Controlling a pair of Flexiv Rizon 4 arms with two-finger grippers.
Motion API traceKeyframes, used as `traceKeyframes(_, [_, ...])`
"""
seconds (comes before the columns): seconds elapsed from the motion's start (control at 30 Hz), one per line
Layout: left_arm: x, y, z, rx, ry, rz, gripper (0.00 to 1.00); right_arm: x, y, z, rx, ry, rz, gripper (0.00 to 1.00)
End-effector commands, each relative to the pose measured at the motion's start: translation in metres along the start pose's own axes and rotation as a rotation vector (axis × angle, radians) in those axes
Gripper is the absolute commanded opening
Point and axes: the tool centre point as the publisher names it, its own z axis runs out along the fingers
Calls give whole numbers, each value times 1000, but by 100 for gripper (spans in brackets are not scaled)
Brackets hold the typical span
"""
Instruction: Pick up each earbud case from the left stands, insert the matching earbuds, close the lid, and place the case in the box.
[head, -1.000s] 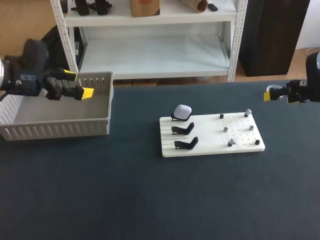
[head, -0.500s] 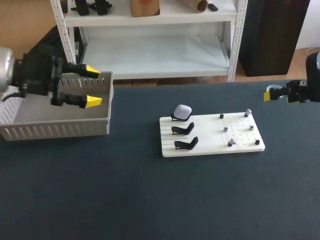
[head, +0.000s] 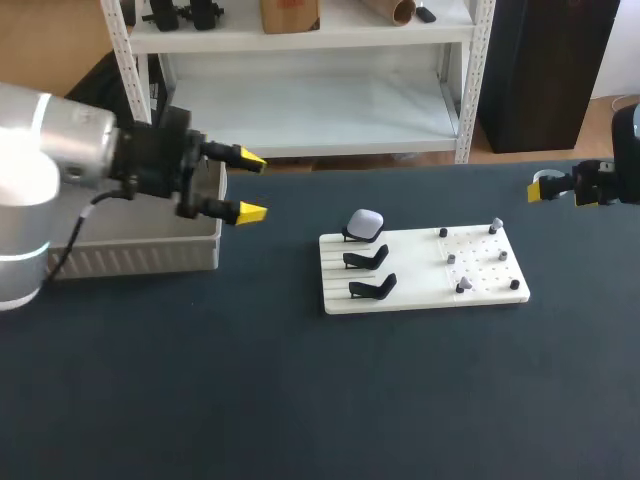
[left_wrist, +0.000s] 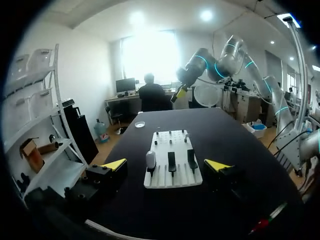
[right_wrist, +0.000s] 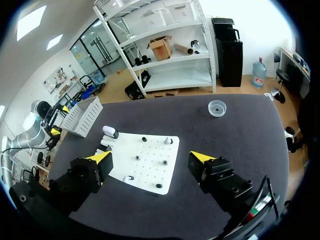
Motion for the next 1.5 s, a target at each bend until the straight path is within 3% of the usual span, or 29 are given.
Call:
traceKeyframes(0.03, [6, 14, 40, 55, 38, -13, 100, 0, 0, 0, -2, 0, -1, 100])
traceKeyframes(0.13, [16, 19, 56, 39, 7, -64, 100, 0, 0, 0, -2, 0, -1, 100])
traceKeyframes(1.0, [16, 22, 64, 26, 7, -64, 100, 0, 0, 0, -2, 0, -1, 100])
traceKeyframes(1.5, [40, 36, 98, -42, 29, -134, 100, 0, 0, 0, -2, 0, -1, 100])
